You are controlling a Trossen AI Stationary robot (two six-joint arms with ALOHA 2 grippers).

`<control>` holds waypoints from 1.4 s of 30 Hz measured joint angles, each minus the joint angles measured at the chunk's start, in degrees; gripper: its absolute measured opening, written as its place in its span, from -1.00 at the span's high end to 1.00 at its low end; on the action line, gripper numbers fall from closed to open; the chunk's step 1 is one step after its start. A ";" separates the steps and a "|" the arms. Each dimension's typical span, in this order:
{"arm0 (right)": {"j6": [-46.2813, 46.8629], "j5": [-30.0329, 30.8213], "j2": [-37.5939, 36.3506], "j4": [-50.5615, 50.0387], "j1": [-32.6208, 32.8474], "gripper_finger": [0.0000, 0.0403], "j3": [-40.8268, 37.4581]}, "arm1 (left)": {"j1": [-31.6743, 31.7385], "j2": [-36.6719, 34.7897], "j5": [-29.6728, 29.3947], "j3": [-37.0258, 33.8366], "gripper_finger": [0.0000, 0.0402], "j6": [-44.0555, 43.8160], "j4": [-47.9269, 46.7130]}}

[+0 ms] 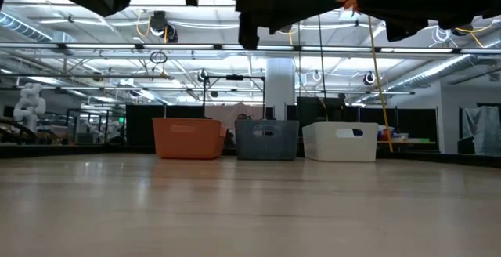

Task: Sort Halloween decoration
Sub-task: Put the orange spider toy into the orange bin

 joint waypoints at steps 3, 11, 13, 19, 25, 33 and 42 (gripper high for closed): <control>0.15 -0.07 0.00 -0.37 0.04 1.00 0.00 | 0.27 1.45 -0.30 2.05 -0.03 1.45 -0.92; 0.63 -0.43 -0.02 -1.69 0.07 1.00 0.00 | -0.73 1.76 -2.17 2.41 0.21 1.14 -3.84; 0.62 -0.45 -0.02 -1.78 0.04 1.00 0.00 | -1.07 1.76 -3.28 2.41 0.30 1.14 -3.85; 0.63 -0.07 -0.02 -1.89 0.04 1.00 0.00 | -1.34 1.76 -5.48 2.41 0.53 1.14 -3.86; 0.63 -0.10 -0.02 -1.89 0.04 1.00 0.00 | -1.36 1.76 -6.70 2.39 0.81 0.99 -3.86; 1.03 -3.41 -0.02 -2.30 -0.02 0.97 -0.02 | -1.34 1.76 -7.69 2.39 0.98 -0.47 -5.43; 3.21 -2.56 -1.34 -5.11 1.93 0.45 -0.02 | -2.09 -3.46 -8.28 2.21 1.00 -0.06 -14.73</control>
